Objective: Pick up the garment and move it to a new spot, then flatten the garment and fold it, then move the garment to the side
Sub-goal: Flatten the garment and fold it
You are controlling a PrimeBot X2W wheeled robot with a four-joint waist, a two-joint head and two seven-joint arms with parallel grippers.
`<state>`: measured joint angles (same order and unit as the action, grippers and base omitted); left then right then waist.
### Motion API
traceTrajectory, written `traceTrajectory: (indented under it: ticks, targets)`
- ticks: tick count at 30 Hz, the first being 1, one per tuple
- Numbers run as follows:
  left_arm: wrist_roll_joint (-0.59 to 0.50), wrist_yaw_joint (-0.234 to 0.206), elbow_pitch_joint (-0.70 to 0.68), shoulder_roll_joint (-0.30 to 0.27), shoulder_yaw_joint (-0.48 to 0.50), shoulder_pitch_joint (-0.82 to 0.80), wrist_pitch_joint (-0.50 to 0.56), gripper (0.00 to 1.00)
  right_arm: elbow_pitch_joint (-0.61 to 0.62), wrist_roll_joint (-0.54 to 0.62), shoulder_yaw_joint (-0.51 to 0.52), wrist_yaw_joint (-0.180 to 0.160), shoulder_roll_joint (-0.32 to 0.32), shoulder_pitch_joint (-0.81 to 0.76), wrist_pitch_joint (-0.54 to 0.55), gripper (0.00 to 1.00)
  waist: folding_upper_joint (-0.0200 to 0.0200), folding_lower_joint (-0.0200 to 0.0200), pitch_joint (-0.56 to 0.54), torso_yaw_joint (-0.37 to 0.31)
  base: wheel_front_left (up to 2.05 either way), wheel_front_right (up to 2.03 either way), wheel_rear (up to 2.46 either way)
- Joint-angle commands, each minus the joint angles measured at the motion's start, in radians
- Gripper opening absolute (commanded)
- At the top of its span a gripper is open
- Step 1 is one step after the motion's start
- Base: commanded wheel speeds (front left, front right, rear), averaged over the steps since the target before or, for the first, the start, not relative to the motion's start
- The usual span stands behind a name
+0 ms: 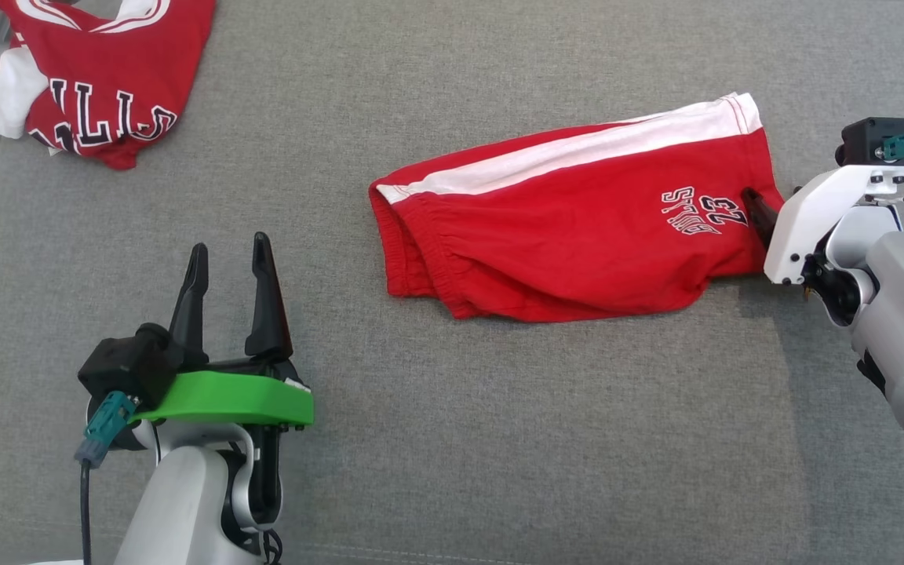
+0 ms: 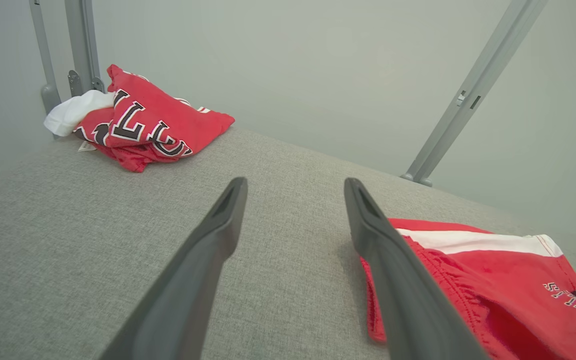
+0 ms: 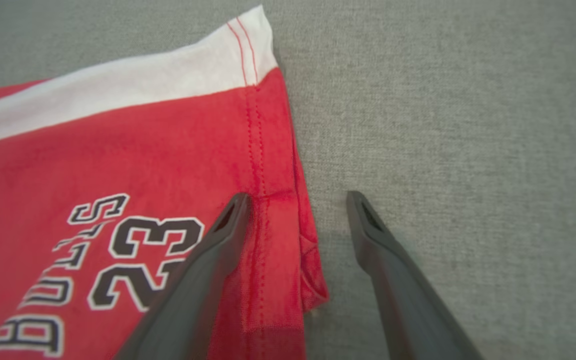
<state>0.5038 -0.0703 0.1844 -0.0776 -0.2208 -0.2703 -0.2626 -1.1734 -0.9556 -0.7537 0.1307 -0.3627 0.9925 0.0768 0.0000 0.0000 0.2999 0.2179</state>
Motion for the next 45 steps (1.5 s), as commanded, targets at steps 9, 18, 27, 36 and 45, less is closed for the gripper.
traceTrajectory:
  ticks: [9,18,27,36,45]
  targets:
    - [-0.014,0.011,0.002,0.012,0.028,0.022,-0.003,1.0,-0.001,-0.014,-0.036,0.0,0.019,-0.009,0.08,0.13,0.0,0.0,-0.003,0.009,0.0,0.0,0.0]
    - [-0.023,0.018,0.013,0.016,0.035,0.032,-0.003,1.0,0.046,-0.025,-0.05,0.0,0.001,-0.003,0.028,0.0,0.0,0.0,-0.032,-0.043,0.0,0.0,0.0]
    - [-0.026,0.023,0.014,0.009,0.028,0.055,-0.002,1.0,0.165,-0.092,-0.045,0.0,-0.046,-0.106,-0.052,0.0,0.0,0.0,-0.081,-0.146,0.0,0.0,0.0]
    - [-0.02,0.01,-0.013,0.003,0.019,0.098,0.01,1.0,0.236,-0.167,0.003,0.0,-0.073,-0.253,-0.191,0.0,0.0,0.0,-0.129,-0.222,0.0,0.0,0.0]
    - [-0.018,0.001,-0.032,0.003,0.004,0.129,0.023,1.0,0.216,-0.18,0.023,0.0,-0.07,-0.294,-0.257,0.0,0.0,0.0,-0.155,-0.235,0.0,0.0,0.0]
